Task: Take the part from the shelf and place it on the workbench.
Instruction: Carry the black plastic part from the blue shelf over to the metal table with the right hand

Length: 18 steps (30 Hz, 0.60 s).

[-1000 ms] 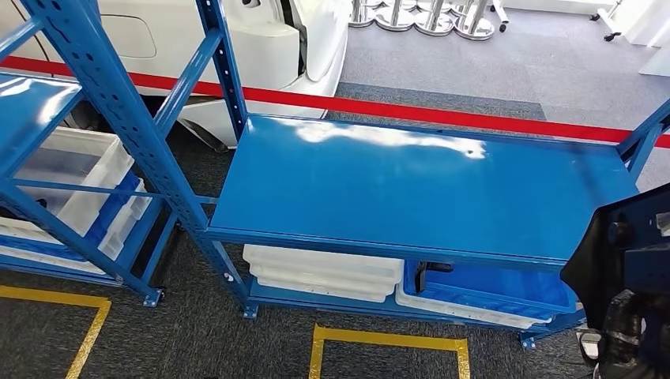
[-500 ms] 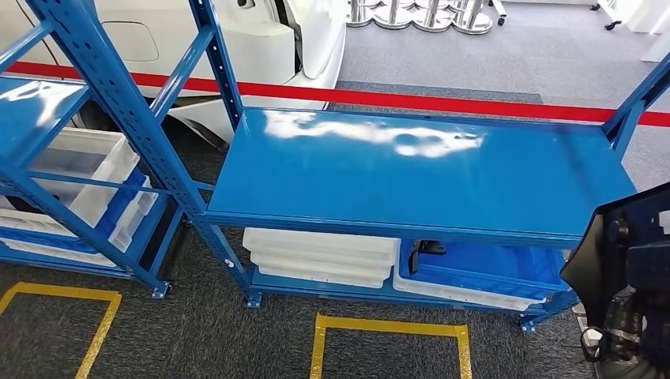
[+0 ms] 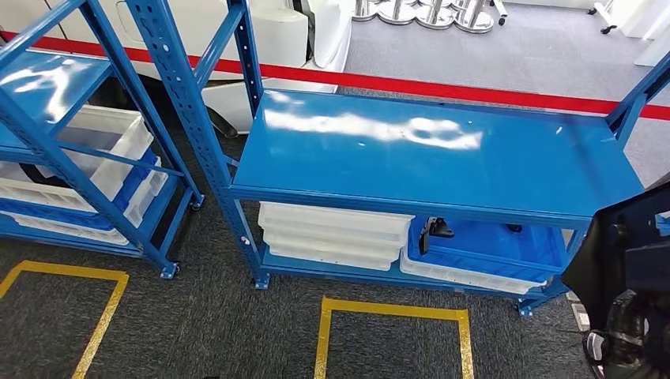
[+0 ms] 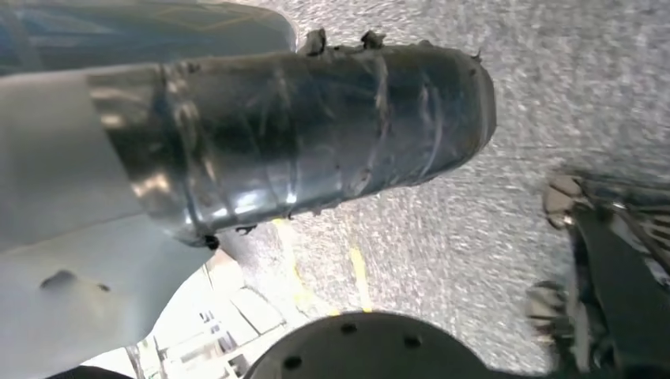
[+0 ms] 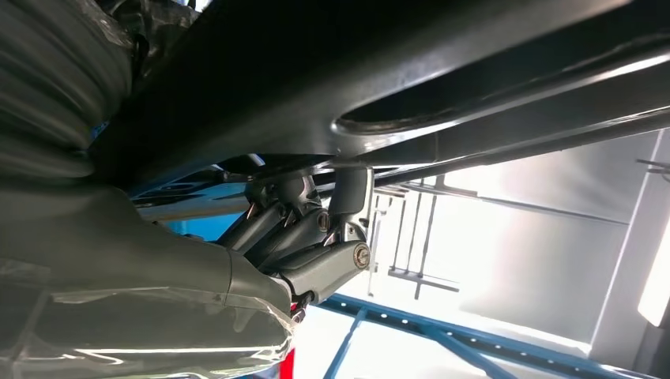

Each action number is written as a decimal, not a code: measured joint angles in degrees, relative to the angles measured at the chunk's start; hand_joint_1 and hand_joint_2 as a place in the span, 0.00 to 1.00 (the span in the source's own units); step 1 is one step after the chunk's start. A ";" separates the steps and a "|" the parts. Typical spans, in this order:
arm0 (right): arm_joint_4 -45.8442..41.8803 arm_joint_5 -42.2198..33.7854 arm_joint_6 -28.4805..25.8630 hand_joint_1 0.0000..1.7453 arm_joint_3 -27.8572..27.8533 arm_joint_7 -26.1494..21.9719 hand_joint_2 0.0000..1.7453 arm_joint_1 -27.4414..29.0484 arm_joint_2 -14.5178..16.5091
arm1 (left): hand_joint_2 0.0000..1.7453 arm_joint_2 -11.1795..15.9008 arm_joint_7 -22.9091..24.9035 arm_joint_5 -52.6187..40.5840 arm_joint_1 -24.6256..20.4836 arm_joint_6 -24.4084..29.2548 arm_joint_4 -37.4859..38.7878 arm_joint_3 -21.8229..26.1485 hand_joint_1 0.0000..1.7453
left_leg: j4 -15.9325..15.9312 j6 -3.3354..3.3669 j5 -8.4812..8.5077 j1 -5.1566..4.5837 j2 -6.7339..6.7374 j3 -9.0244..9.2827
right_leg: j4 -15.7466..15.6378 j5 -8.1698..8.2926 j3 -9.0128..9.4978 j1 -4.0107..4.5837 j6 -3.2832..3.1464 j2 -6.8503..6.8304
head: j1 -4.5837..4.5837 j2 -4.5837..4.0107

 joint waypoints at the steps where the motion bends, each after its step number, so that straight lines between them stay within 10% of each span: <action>1: -0.01 -0.02 0.00 1.00 -0.03 0.03 1.00 0.02 -0.07 | 0.00 -0.08 -0.02 0.00 0.00 0.01 0.00 0.00 0.00 | 0.01 -0.08 0.63 -0.03 0.00 -0.82 | -0.86 0.98 1.56 0.00 -0.15 0.00 | 0.00 -0.01; 6: -0.56 -0.06 0.00 1.00 -0.39 0.10 1.00 -0.14 -0.40 | 0.00 -0.14 -0.17 0.00 -0.10 -0.01 -0.04 -0.02 0.00 | -0.27 -1.29 3.72 -0.08 -0.09 -2.89 | -19.13 3.65 14.54 0.62 -1.97 0.08 | -0.15 0.00; 10: -0.93 -0.30 0.01 1.00 -0.51 0.35 1.00 -0.15 -0.56 | 0.00 -0.14 -0.20 0.00 0.06 0.09 -0.01 -0.02 0.00 | 0.00 -2.76 3.66 0.12 -0.11 -3.72 | -20.73 5.52 13.08 0.73 -3.16 -0.12 | -0.29 -0.01; 14: -1.01 0.56 0.22 1.00 -0.54 1.18 1.00 0.01 -0.57 | 0.00 0.68 -0.32 0.00 0.23 0.21 0.00 -0.05 0.00 | 13.23 -3.13 -6.51 0.12 -0.10 -7.02 | -21.09 7.92 10.27 0.53 -3.98 -0.39 | -0.49 0.00; 16: -1.01 1.87 0.43 1.00 -0.55 1.95 1.00 0.05 -0.57 | 0.00 1.08 -0.39 0.00 0.28 0.15 0.00 -0.08 0.00 | 16.56 -3.22 -5.44 0.11 -0.07 -6.28 | -20.80 9.05 8.64 0.56 -3.90 -0.89 | -0.56 0.01; 18: -1.03 3.01 0.56 1.00 -0.54 2.69 1.00 0.07 -0.57 | 0.00 1.31 -0.49 0.00 0.22 0.15 0.00 -0.10 0.00 | 12.24 -3.13 -2.42 0.09 0.76 -1.69 | -20.12 9.79 7.40 0.55 -3.64 -1.57 | -0.90 0.00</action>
